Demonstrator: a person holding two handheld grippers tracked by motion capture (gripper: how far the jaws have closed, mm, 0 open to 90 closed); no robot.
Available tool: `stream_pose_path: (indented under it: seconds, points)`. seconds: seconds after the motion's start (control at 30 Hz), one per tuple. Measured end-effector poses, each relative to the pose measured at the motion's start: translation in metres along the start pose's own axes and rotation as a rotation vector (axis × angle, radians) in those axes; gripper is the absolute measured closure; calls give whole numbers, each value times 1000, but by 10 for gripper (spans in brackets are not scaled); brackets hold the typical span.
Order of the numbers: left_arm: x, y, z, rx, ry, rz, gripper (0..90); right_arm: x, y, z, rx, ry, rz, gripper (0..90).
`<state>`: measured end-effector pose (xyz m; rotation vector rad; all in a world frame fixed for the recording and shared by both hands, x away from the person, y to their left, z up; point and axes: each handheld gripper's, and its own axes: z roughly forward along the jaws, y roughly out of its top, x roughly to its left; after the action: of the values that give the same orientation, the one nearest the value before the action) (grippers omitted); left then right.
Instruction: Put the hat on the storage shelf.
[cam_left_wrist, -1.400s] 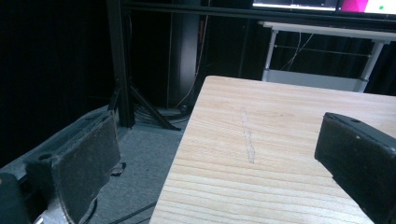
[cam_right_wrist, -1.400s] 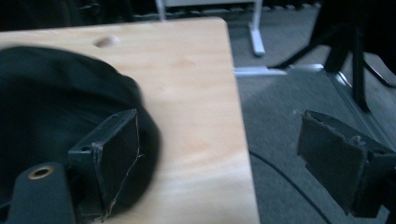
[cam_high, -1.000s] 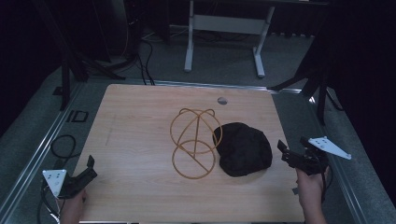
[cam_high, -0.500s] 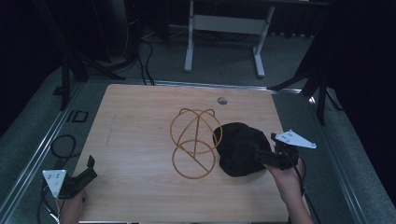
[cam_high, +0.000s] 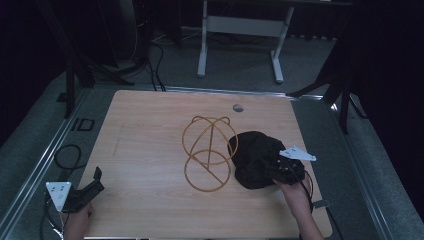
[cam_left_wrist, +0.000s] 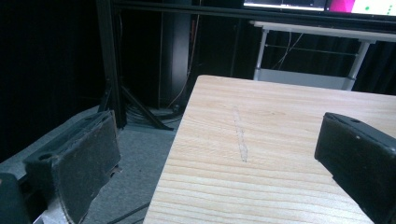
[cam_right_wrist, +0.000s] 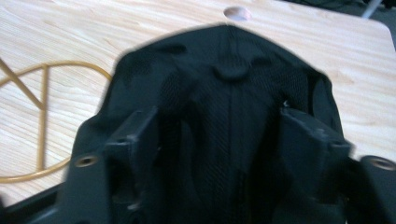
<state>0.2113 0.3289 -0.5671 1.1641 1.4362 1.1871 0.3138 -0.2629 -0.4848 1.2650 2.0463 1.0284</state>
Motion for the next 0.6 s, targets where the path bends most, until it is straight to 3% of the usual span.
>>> stream_pose_path:
  seconds: [0.1,0.13,0.3,0.43,0.6]
  points:
    - [0,0,0,0,-2,0,5,-1,-4,3,6,6,-1,402]
    - [0,0,0,1,-3,0,5,-1,-7,5,0,-7,5,491]
    - [-1,0,0,0,-4,0,5,-1,-11,7,-11,-36,8,616]
    - [0,0,0,2,-3,-1,5,1,-14,10,-18,-74,-13,802]
    - [0,0,0,0,-5,-3,5,1,-12,10,-40,-82,-3,859]
